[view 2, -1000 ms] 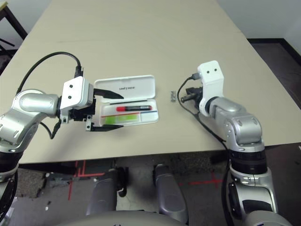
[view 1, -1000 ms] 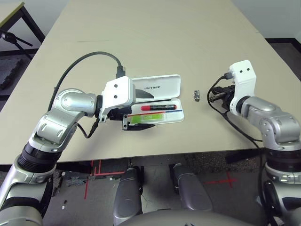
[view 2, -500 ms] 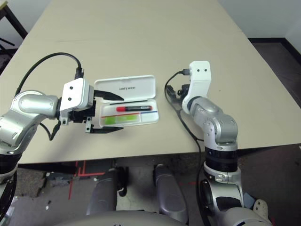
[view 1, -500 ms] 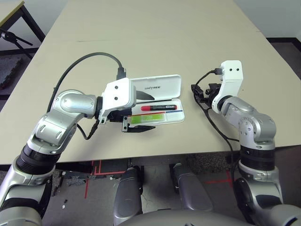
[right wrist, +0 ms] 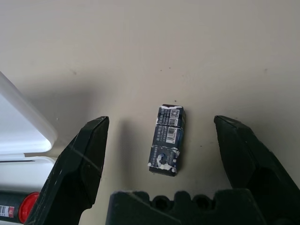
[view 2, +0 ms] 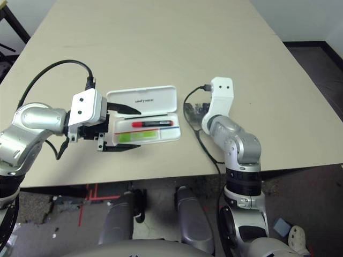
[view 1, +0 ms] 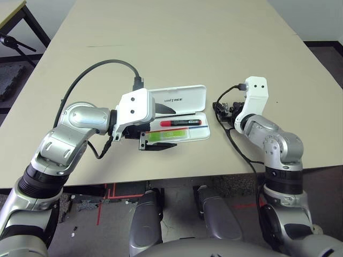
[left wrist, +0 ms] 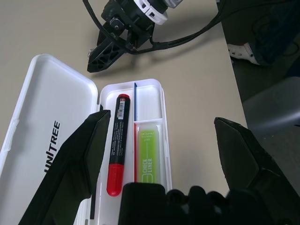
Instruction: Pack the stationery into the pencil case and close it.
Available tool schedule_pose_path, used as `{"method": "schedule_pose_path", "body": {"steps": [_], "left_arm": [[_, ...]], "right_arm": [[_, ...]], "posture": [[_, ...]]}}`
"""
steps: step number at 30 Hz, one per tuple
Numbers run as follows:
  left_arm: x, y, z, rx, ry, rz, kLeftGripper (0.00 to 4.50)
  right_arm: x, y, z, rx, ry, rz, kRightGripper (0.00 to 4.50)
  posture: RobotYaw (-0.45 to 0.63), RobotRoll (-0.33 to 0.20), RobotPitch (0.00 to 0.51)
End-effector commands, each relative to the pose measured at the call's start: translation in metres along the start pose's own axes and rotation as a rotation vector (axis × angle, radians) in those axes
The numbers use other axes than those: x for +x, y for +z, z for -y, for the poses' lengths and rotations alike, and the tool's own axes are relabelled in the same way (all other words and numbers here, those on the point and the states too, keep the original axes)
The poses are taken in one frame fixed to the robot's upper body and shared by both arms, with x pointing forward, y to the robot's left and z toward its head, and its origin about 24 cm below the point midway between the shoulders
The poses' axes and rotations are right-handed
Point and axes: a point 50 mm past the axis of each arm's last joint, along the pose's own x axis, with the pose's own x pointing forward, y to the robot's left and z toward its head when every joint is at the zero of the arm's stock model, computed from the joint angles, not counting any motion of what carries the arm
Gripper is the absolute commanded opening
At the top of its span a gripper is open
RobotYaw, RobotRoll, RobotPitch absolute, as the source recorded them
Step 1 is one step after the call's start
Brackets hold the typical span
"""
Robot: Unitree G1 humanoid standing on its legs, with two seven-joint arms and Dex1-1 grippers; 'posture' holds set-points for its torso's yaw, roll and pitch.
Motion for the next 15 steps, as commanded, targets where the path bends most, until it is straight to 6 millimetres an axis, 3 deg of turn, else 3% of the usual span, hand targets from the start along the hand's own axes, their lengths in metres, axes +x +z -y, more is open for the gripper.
{"method": "schedule_pose_path", "body": {"steps": [1, 4, 12, 15], "left_arm": [[0.0, 0.002, 0.003, 0.004, -0.006, 0.007, 4.5], [0.0, 0.002, 0.003, 0.003, -0.006, 0.005, 4.5], [0.001, 0.002, 0.003, 0.005, -0.009, 0.004, 4.5], [0.001, 0.002, 0.003, 0.004, -0.009, 0.004, 4.5]], "right_arm": [[0.004, -0.013, 0.001, 0.019, -0.005, -0.059, 4.29], [0.003, -0.012, 0.002, 0.019, -0.007, -0.055, 3.52], [-0.003, -0.003, 0.008, -0.031, -0.005, -0.035, 0.43], [-0.006, 0.004, 0.012, -0.076, 0.005, -0.026, 0.33]], "posture": [[-0.19, 0.0, 0.201], [-0.19, 0.0, 0.201], [-0.2, 0.0, 0.2], [-0.2, 0.0, 0.2]]}}
